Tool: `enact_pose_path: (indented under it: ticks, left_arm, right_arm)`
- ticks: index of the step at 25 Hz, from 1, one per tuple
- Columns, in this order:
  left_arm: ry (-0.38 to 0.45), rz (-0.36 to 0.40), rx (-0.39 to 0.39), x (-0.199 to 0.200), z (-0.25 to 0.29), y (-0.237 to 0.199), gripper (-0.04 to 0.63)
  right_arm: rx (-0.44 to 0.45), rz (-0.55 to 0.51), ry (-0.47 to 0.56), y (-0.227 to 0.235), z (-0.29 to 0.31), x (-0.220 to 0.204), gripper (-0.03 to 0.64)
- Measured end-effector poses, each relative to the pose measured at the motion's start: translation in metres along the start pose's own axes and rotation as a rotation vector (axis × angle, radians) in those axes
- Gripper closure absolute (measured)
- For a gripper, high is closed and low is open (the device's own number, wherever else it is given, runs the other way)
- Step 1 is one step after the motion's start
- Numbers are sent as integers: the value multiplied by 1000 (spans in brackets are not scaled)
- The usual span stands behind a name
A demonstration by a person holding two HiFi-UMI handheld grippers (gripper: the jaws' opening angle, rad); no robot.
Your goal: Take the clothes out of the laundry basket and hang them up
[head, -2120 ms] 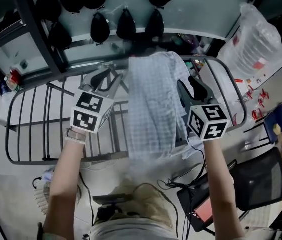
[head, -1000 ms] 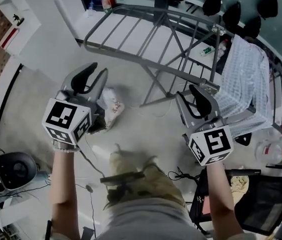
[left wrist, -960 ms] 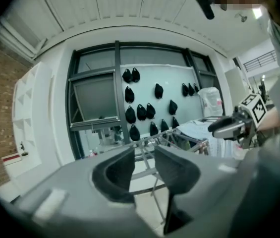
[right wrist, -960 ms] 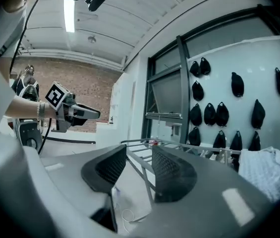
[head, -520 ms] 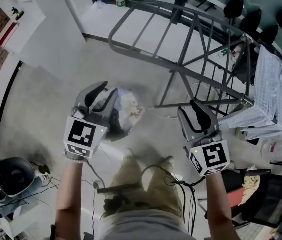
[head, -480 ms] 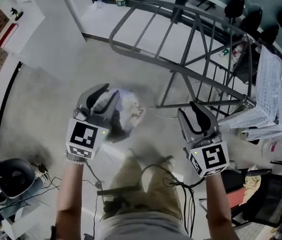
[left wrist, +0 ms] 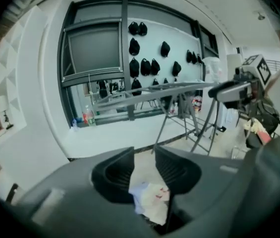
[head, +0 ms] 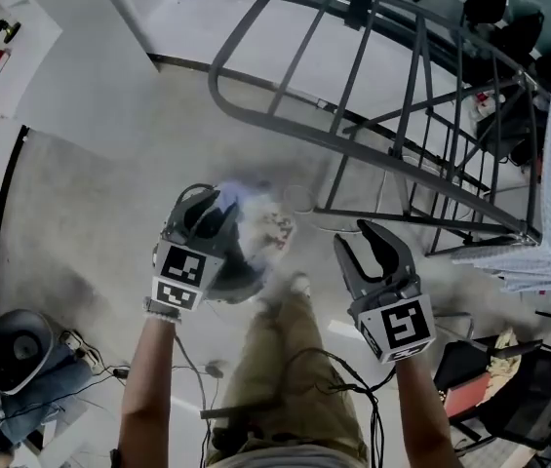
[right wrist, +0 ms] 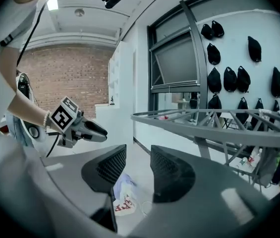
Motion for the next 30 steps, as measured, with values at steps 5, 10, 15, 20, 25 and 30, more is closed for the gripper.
enact_pose_path:
  ticks: [5,10,15,20,25,30]
  left_arm:
    - [-109,-74,-16,-70,74,-13,459]
    - [-204,-78,-14,-139,145,-23,438]
    - [-344,-12,-23,-211,212,-27,405]
    - [-472,40,-48,-263,253,-26,393]
    - [-521,60,-49,-288,268,-24,379]
    - [-534,96,-33,-283,264,-27,505]
  right_arm:
    - [9,29,-34,20,36,-37,467]
    - [9,21,-29,43,67,-80,467]
    - [-11,26,-43,63,92,-128,467]
    - [-13,30,-58,72,104,-168,466]
    - [-7,46,-69,76,109,-192,466]
    - [-6,71,-62,75,108,-195,468]
Point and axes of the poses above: the fingertips, and each gripper's own axes: z forward along the fingers, y to its right, x out of its top, the point moved 1 cm from there along -z, backward along the fingers, and after that the axes turned 2 degrees about z, right-handed, at the moved point
